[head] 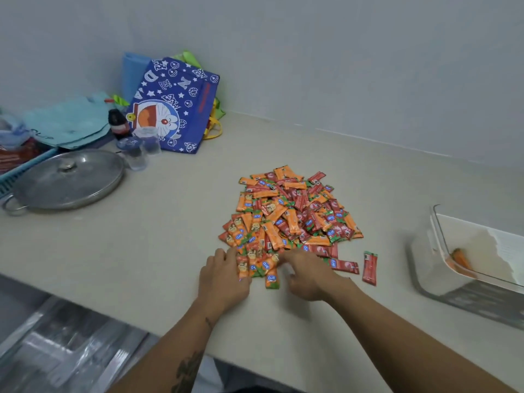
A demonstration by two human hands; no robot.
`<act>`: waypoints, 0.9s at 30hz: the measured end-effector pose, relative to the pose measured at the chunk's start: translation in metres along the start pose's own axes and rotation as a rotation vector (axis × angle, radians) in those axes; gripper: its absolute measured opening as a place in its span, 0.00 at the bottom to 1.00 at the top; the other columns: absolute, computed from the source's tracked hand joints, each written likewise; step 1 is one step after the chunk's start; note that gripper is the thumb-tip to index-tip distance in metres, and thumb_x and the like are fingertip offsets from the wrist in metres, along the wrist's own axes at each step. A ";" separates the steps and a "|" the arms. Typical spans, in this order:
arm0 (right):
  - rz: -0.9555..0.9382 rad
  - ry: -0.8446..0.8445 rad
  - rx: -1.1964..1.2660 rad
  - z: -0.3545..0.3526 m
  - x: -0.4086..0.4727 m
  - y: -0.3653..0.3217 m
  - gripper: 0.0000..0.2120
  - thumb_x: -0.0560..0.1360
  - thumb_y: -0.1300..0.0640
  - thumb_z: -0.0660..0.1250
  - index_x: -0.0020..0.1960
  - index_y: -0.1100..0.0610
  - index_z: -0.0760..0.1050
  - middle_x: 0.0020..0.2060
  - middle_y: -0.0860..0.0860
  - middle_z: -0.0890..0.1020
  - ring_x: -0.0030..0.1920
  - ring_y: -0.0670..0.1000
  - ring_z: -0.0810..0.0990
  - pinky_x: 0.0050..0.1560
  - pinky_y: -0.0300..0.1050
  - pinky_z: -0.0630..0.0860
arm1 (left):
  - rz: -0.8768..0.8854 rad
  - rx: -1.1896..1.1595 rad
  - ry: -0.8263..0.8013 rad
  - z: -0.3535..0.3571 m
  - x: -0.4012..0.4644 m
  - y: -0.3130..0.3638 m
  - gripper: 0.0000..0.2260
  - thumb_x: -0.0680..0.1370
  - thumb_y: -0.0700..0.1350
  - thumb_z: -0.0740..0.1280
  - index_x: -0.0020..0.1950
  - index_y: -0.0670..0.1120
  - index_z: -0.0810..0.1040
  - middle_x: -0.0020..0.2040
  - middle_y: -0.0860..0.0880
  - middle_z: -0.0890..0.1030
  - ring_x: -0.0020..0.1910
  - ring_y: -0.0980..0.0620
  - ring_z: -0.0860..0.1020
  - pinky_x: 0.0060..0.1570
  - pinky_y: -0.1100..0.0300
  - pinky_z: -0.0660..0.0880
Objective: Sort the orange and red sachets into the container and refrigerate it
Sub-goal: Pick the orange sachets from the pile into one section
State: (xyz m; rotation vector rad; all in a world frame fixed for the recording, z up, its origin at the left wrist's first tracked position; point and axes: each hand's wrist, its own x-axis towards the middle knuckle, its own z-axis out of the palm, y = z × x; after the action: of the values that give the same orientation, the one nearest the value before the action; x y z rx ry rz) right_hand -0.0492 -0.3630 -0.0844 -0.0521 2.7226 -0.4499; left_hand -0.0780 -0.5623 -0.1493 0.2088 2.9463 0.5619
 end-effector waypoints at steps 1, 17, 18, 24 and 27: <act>-0.021 0.011 -0.038 0.003 0.004 -0.005 0.27 0.77 0.59 0.61 0.76 0.52 0.64 0.73 0.53 0.67 0.71 0.57 0.66 0.70 0.53 0.67 | -0.015 -0.020 -0.021 0.000 0.001 -0.002 0.27 0.74 0.56 0.66 0.70 0.49 0.64 0.63 0.47 0.71 0.61 0.45 0.71 0.59 0.53 0.70; 0.218 0.012 -0.021 0.035 0.023 -0.024 0.27 0.77 0.46 0.61 0.70 0.60 0.65 0.71 0.59 0.62 0.73 0.60 0.60 0.70 0.56 0.66 | -0.169 -0.296 -0.109 -0.011 0.024 0.012 0.18 0.78 0.42 0.62 0.67 0.43 0.67 0.64 0.43 0.69 0.61 0.40 0.74 0.58 0.52 0.71; 0.221 0.035 -0.010 0.038 0.024 -0.025 0.28 0.77 0.44 0.60 0.70 0.60 0.65 0.71 0.59 0.62 0.73 0.60 0.60 0.70 0.56 0.66 | -0.179 -0.291 -0.121 -0.009 0.026 0.016 0.18 0.78 0.44 0.61 0.68 0.42 0.66 0.65 0.42 0.69 0.63 0.40 0.73 0.59 0.51 0.70; 0.183 0.216 -0.153 0.053 0.022 -0.025 0.24 0.78 0.46 0.61 0.68 0.59 0.65 0.67 0.58 0.66 0.67 0.59 0.66 0.63 0.51 0.71 | -0.197 -0.217 -0.114 -0.004 0.037 0.026 0.27 0.78 0.57 0.63 0.70 0.42 0.64 0.69 0.43 0.67 0.66 0.40 0.71 0.61 0.49 0.71; 0.165 0.187 -0.145 0.049 0.024 -0.015 0.20 0.76 0.55 0.64 0.66 0.58 0.65 0.64 0.55 0.68 0.64 0.56 0.69 0.59 0.49 0.73 | -0.192 -0.177 -0.109 0.001 0.040 0.024 0.31 0.74 0.62 0.67 0.68 0.43 0.65 0.68 0.44 0.69 0.65 0.41 0.71 0.60 0.49 0.72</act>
State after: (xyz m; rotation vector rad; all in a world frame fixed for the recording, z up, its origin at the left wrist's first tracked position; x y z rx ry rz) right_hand -0.0536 -0.3946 -0.1311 0.1832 2.9087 -0.2196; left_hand -0.1143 -0.5334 -0.1449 -0.0605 2.7520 0.7516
